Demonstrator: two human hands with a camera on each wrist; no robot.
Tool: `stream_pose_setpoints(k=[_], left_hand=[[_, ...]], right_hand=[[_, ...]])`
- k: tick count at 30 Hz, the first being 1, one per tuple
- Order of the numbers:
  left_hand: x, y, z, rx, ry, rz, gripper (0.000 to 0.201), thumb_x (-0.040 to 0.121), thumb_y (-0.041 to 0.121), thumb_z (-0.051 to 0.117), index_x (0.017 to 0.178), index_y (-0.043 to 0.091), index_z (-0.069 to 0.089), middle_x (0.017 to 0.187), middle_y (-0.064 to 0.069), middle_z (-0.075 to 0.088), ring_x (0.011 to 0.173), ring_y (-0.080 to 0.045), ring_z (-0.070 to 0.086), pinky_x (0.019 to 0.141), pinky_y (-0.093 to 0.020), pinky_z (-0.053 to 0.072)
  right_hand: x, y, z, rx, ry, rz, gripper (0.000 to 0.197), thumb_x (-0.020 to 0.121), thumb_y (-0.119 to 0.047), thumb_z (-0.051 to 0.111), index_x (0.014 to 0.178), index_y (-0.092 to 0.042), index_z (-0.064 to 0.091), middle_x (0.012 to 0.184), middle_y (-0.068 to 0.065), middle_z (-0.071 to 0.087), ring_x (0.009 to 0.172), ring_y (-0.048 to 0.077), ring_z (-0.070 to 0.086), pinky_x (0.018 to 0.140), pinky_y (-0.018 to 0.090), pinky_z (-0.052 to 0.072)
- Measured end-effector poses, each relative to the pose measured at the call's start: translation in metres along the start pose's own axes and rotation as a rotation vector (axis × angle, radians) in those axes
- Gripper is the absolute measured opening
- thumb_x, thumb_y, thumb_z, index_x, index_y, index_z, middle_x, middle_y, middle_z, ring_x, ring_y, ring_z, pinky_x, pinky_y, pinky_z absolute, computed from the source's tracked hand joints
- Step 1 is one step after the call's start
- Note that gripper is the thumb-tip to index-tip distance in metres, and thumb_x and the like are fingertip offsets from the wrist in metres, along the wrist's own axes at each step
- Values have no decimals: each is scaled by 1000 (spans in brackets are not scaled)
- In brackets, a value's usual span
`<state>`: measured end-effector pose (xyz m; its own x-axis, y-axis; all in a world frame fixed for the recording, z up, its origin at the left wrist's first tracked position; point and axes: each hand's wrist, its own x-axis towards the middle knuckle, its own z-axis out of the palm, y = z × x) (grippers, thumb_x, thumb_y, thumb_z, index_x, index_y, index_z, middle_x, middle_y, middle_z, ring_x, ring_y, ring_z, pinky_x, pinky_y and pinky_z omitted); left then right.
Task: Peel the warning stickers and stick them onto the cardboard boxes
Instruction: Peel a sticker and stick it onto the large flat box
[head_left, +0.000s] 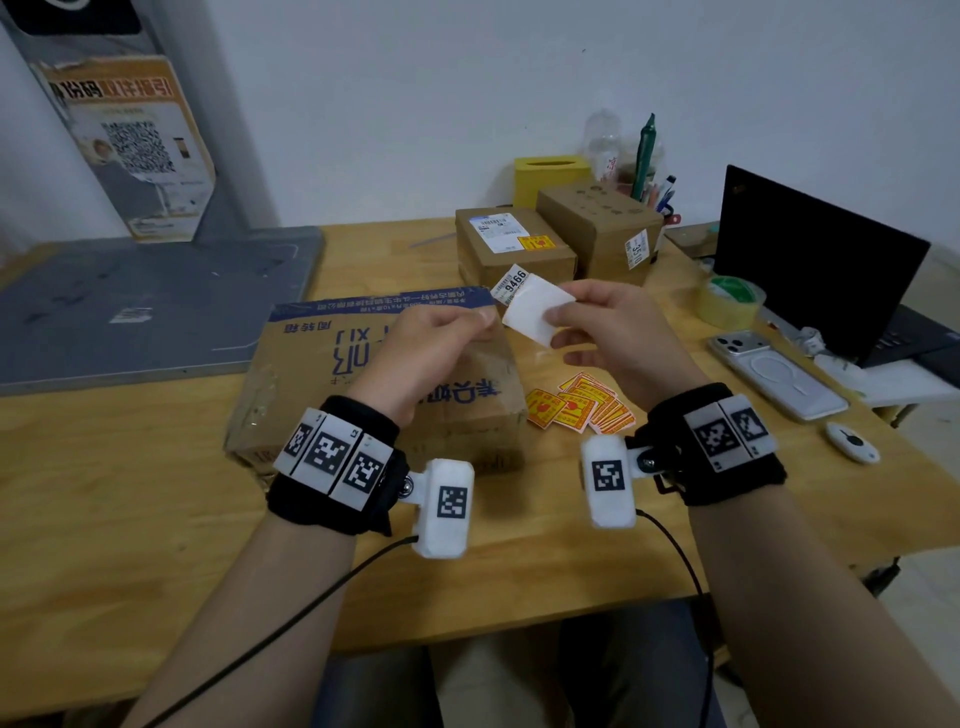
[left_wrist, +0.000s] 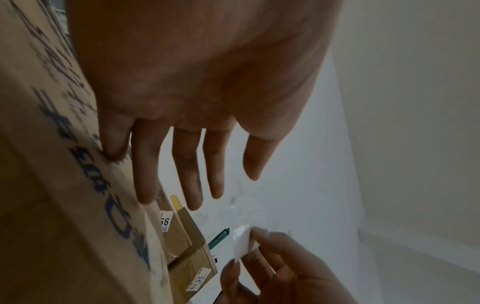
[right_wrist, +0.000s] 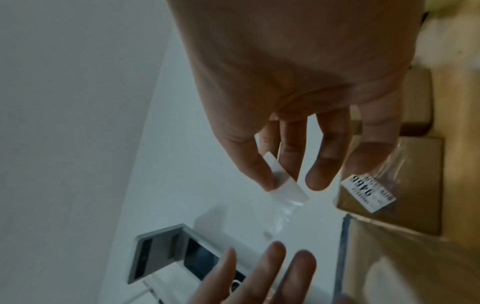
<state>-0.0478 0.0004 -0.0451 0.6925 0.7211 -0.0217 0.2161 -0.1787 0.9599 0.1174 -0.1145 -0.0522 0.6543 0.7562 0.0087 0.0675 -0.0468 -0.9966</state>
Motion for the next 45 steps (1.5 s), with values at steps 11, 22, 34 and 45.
stream_pose_setpoints(k=[11,22,34,45], left_hand=[[-8,0,-13,-147,-8,55,12,94,25,67,95,19,77,92,3,79,91,-16,75,84,-39,58],[-12,0,-8,-170,-81,37,18,96,25,64,97,12,77,92,0,78,92,-21,74,92,-47,58],[-11,-1,-3,-163,-66,56,15,96,21,64,96,11,76,88,1,76,85,-14,73,89,-45,57],[-9,-4,2,-152,-45,64,18,100,18,58,104,8,73,87,-3,73,79,-10,70,76,-33,58]], right_hand=[[-6,-8,18,65,-57,-62,25,90,-5,72,114,-14,73,86,6,72,66,14,62,62,32,50],[-6,-4,18,92,-19,-59,30,89,-5,74,116,-16,70,107,14,70,63,12,62,60,32,52],[-11,-4,18,31,2,-111,14,88,-4,74,94,-17,72,87,3,72,63,15,61,58,32,50],[-22,-10,25,-203,-59,-201,3,84,-31,83,87,-30,83,100,-10,77,94,9,70,66,27,54]])
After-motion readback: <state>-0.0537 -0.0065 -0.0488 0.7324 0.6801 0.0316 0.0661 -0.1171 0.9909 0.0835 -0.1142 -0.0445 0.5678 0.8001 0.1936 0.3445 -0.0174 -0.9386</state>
